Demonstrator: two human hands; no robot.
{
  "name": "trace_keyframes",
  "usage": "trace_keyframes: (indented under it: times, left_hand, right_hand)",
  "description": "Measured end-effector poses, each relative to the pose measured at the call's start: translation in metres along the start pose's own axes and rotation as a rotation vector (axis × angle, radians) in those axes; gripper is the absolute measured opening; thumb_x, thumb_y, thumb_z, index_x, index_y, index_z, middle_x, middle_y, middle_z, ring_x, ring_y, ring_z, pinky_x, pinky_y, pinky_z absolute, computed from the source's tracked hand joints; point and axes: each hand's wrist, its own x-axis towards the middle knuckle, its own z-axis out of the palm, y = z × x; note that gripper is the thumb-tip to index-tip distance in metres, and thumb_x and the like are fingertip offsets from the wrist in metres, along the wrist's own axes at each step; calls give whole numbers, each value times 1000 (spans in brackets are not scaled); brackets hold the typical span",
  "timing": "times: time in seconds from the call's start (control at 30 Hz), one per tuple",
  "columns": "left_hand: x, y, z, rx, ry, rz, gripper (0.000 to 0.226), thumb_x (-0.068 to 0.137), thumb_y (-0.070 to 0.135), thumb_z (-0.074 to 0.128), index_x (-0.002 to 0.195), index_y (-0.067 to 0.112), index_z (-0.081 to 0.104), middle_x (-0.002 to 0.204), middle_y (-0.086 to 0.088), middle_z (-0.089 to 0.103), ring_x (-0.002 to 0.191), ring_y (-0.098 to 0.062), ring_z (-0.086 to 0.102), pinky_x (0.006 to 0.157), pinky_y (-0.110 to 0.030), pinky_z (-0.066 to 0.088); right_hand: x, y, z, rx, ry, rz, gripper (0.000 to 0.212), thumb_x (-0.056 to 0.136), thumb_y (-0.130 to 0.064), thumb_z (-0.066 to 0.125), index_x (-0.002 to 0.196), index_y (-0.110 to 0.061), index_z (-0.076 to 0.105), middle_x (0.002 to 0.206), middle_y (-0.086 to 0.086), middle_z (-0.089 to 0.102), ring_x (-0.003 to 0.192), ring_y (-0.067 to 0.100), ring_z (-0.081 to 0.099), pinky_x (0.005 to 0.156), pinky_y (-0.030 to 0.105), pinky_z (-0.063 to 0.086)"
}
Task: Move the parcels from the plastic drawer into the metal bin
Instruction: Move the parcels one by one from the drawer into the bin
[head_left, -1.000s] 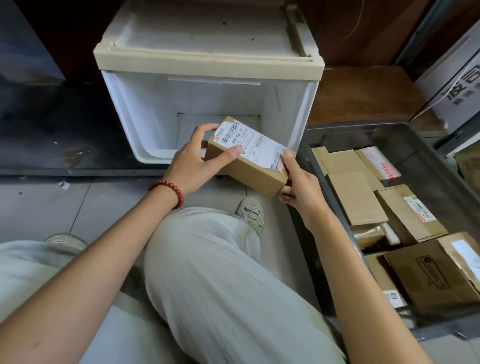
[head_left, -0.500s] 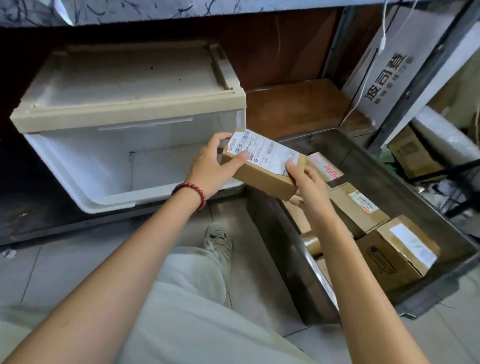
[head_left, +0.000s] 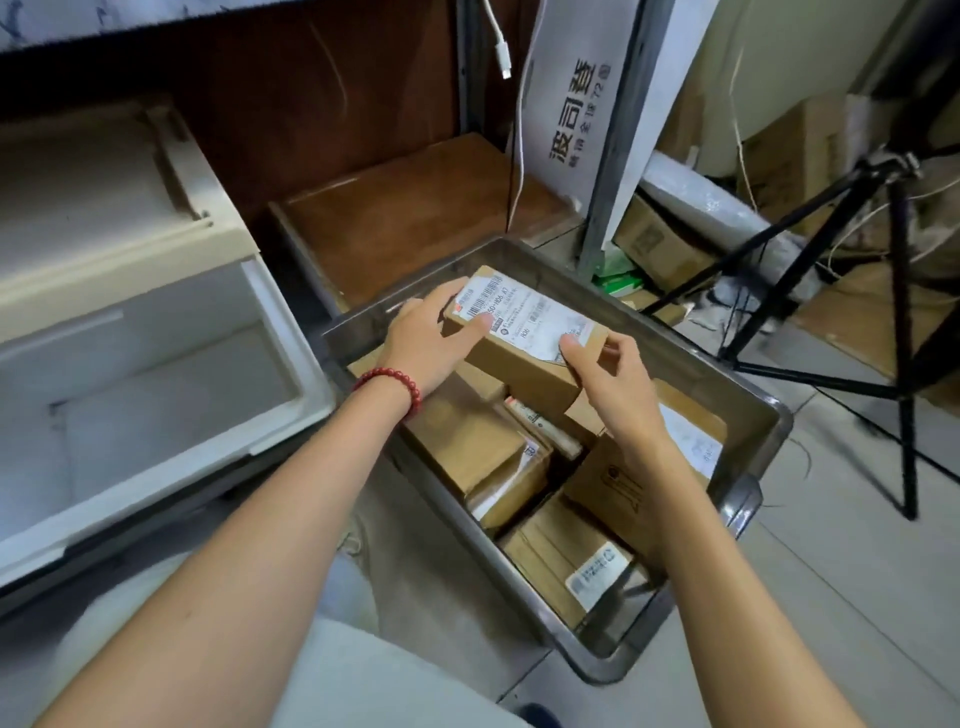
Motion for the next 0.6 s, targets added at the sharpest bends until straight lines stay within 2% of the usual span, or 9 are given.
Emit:
trace_keyframes:
  times: [0.1,0.17,0.23,0.33,0.47,0.5,0.6]
  left_hand:
    - [24,6,14,62,-38,-2,54,90,51,55,139,34,42,137,-1,50,124,-21,48,99,-39,42]
    - [34,6,25,73,-51,-19,52,91,50,55,139,33,43,136,0,51,121,-19,49,94,-34,42]
    - [39,5,37,109,-71,-27,52,92,49,53,139,32,42,135,0,52,119,-20,51,93,-35,44]
    - [39,-1,51,169,-114,-17,52,93,47,52,140,29,41,137,-1,52,123,-23,51,98,-38,43]
    - [36,-22,57,240,-181,-50,51,93,54,47,138,30,43,136,3,53,124,-24,49,103,-41,41]
    - [36,-28,57,265,-191,-67,51,92,58,45,136,32,44,133,4,55,122,-24,50,102,-45,41]
    - [34,-34,56,406,-199,-105,51,91,62,39,135,37,42,129,1,57,119,-26,50,101,-49,39]
  right_hand:
    - [9,9,-8,-79,-49,-5,73,80,-60,65,139,-26,37,131,-7,54,115,12,53,92,28,42]
    - [17,16,-14,-110,-92,8,97,73,-61,72,149,-26,24,141,-5,47,123,16,48,100,33,41]
    - [26,26,-17,-229,-102,-7,112,62,-62,79,150,-26,21,145,-3,44,131,20,43,109,41,37]
    - [36,37,-18,-445,-56,-84,102,54,-69,78,137,-25,37,131,-5,54,121,19,48,104,46,39]
    - [41,42,-13,-618,-70,-67,90,59,-76,70,129,-25,46,121,-6,58,115,18,49,91,37,27]
    - [42,43,-11,-666,-86,-51,89,60,-79,66,128,-25,47,123,-4,58,116,20,49,92,39,25]
    - [43,49,-5,-803,-142,21,98,59,-90,52,133,-26,46,133,4,55,129,28,40,106,51,22]
